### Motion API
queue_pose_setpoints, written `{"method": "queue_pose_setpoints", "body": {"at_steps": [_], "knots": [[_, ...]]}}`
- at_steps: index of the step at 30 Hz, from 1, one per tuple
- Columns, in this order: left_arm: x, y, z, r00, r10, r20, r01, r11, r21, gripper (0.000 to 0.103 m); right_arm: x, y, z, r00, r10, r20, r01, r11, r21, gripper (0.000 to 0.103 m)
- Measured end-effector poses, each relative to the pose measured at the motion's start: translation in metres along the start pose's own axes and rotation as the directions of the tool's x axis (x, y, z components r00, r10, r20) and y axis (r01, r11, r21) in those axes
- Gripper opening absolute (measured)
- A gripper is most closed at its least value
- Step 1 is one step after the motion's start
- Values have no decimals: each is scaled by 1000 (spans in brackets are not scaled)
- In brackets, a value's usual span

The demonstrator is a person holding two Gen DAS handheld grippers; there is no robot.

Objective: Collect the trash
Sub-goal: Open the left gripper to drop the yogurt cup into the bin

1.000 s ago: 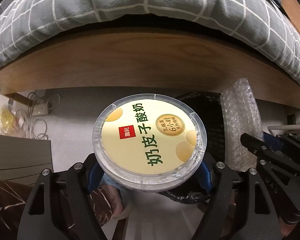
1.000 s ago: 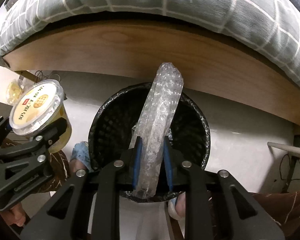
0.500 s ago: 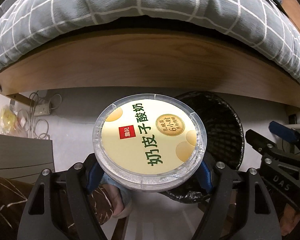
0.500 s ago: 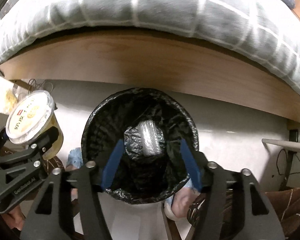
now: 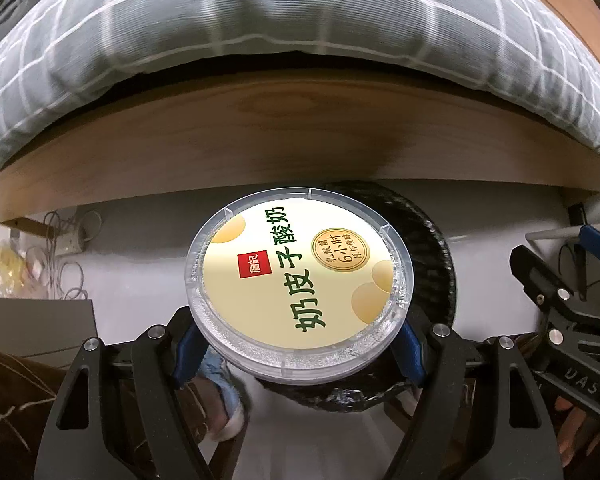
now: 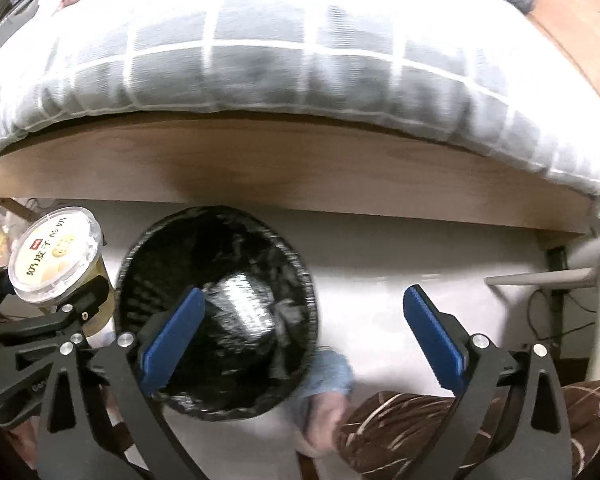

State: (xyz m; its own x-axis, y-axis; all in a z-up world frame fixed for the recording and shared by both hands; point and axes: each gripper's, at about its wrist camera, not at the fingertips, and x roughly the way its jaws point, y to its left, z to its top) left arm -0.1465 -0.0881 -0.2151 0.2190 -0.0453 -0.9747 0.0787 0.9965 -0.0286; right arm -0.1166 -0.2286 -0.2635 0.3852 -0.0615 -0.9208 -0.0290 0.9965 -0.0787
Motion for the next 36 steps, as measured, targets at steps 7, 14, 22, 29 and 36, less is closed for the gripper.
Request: {"method": "queue_pose_setpoints", "body": {"at_steps": [7, 14, 22, 29, 36], "knots": [[5, -26, 1, 1000, -20, -12, 20, 1000, 19, 74, -4, -25, -3, 1000, 19, 13, -20, 998, 55, 95], [6, -40, -1, 1000, -21, -8, 21, 999, 39, 74, -6, -39, -3, 1000, 23, 5, -24, 995, 100, 95], [6, -29, 0, 1000, -4, 25, 4, 1000, 25, 91, -7, -35, 1, 1000, 22, 11, -23, 994, 104, 95], [-11, -14, 5, 997, 1, 78, -1, 1000, -4, 97, -19, -34, 8, 999, 19, 34, -23, 994, 108, 95], [-34, 3, 13, 992, 4, 128, 0, 1000, -31, 97, -36, -30, 20, 996, 23, 89, -33, 993, 112, 96]]}}
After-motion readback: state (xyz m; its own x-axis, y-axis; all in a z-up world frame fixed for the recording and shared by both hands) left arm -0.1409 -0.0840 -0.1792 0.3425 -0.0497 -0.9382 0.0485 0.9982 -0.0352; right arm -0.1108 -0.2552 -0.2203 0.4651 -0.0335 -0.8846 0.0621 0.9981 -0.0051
